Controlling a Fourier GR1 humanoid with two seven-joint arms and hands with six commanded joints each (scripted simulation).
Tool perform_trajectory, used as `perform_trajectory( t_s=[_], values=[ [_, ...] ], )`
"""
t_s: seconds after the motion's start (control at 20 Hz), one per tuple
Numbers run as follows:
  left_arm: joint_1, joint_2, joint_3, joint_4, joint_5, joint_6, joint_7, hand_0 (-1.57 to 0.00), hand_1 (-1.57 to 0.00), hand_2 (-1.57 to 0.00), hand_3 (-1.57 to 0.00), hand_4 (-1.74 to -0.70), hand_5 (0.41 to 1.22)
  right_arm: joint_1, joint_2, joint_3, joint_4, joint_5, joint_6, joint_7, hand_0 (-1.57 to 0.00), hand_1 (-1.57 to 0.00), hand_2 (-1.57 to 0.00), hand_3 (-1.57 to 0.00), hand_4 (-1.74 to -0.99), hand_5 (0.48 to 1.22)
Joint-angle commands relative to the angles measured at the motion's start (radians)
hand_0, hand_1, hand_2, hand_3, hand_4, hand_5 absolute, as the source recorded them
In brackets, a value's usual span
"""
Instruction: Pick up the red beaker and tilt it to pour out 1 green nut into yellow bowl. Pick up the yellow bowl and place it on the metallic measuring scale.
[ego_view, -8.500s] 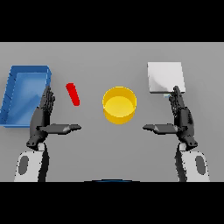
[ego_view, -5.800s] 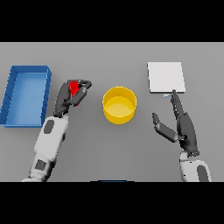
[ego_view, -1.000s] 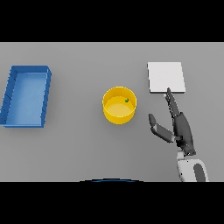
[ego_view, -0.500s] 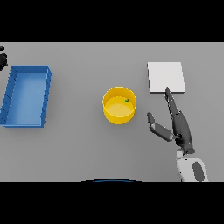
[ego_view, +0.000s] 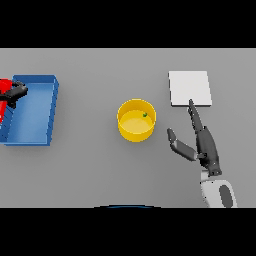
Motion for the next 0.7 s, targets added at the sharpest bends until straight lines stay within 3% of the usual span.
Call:
perform_trajectory(
  t_s=[0.0,0.1,0.25,0.4,0.65],
  values=[
    [0.011,0.016,-0.004,-0.017,0.005,-0.044,-0.039,-1.5,-1.38,-1.31,-1.1,-1.15,0.74,-0.004,-0.004,-0.005,0.009,-0.003,0.002,0.014,0.0,0.0,0.0,0.0,-1.159,0.669],
    [0.037,0.039,0.008,-0.045,0.052,-0.134,-0.088,-1.0,-0.88,-0.84,-0.71,-0.93,0.697,0.006,-0.003,0.0,0.007,-0.002,0.003,-0.003,0.0,0.0,0.0,0.0,-1.162,0.671],
    [0.048,0.061,-0.022,-0.061,0.037,-0.184,-0.071,-0.51,-0.45,-0.43,-0.36,-0.78,0.656,0.001,-0.006,-0.007,0.009,-0.008,0.003,-0.016,0.0,0.0,0.0,0.0,-1.147,0.68],
    [0.018,0.051,-0.038,-0.029,0.0,-0.181,-0.07,-0.26,-0.23,-0.22,-0.18,-0.74,0.648,0.003,-0.003,0.005,-0.003,-0.001,0.007,-0.01,0.0,0.0,0.0,0.0,-1.156,0.69],
    [-0.003,0.018,-0.049,0.025,-0.044,-0.14,-0.092,-0.09,-0.07,-0.07,-0.06,-0.7,0.653,0.0,-0.005,0.003,-0.004,0.016,-0.007,0.022,0.0,0.0,0.0,0.0,-1.178,0.679]
  ],
)
